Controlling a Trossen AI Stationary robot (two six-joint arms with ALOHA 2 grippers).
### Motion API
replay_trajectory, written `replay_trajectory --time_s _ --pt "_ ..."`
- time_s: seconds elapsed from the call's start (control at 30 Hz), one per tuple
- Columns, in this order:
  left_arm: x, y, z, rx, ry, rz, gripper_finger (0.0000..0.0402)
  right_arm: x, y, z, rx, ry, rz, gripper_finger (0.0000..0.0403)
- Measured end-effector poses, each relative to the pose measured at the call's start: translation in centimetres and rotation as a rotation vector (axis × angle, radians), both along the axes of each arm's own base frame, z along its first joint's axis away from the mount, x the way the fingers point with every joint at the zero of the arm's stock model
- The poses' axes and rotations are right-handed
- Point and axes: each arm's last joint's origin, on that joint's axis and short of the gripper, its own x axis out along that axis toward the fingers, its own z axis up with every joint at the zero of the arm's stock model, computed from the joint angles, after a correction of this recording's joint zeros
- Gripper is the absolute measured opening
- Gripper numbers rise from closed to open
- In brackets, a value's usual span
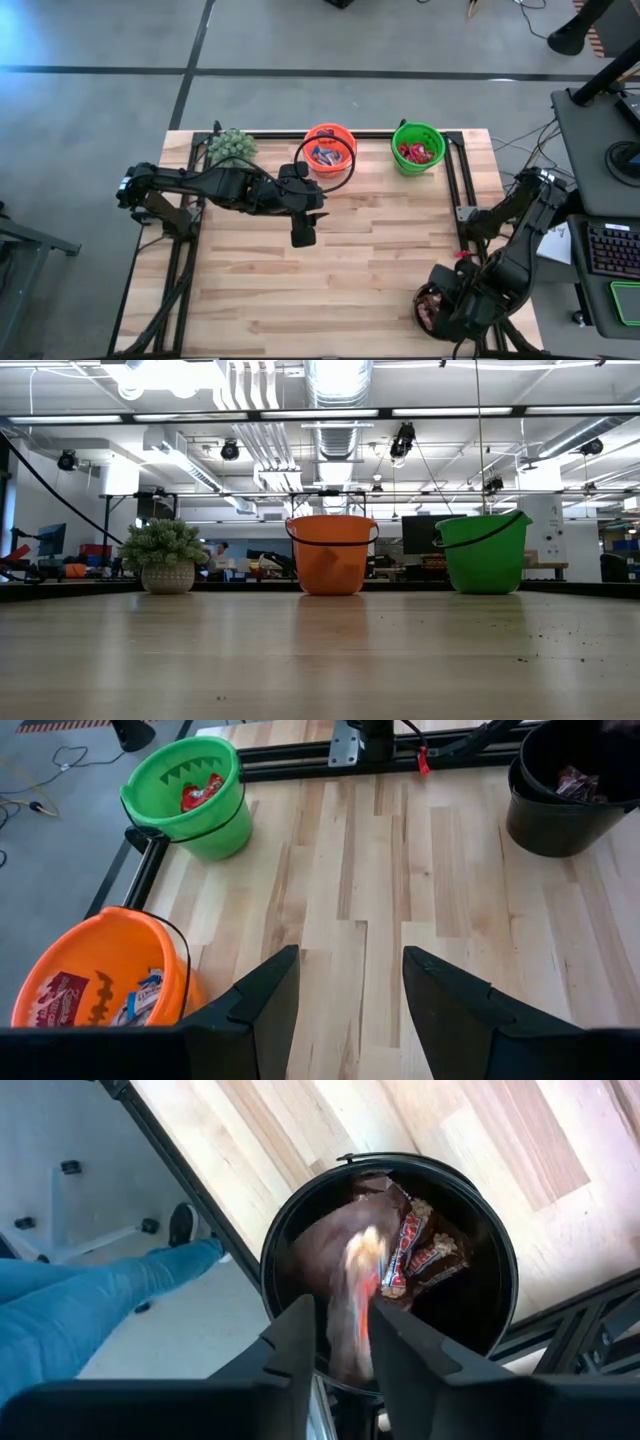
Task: Organize candy in baskets
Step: Put the brown chocolate bar into the black bucket, then return to Home Position
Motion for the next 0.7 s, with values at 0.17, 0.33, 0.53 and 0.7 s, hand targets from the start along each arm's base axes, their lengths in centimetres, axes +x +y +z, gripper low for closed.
replay_trajectory --time_s 0.17,0.33,0.53,0.7 --pt "0.0 0.0 0.0 0.0 0.0 0.0 0.0162 0.0 0.0 0.0 -0.004 0.001 0.008 0.0117" --pt "0.0 0.0 0.0 0.0 0.001 0.0 0.0162 -0.1 -0.1 0.1 -0.01 -0.01 0.053 0.0139" --pt "-0.3 0.0 0.1 0.009 0.007 -0.007 0.0162 -0.2 -1.0 0.9 -0.095 -0.159 0.051 0.0138" --pt "-1.7 0.3 1.0 0.005 0.016 -0.001 0.0162 -0.8 -3.0 2.8 -0.211 -0.388 0.033 0.0131"
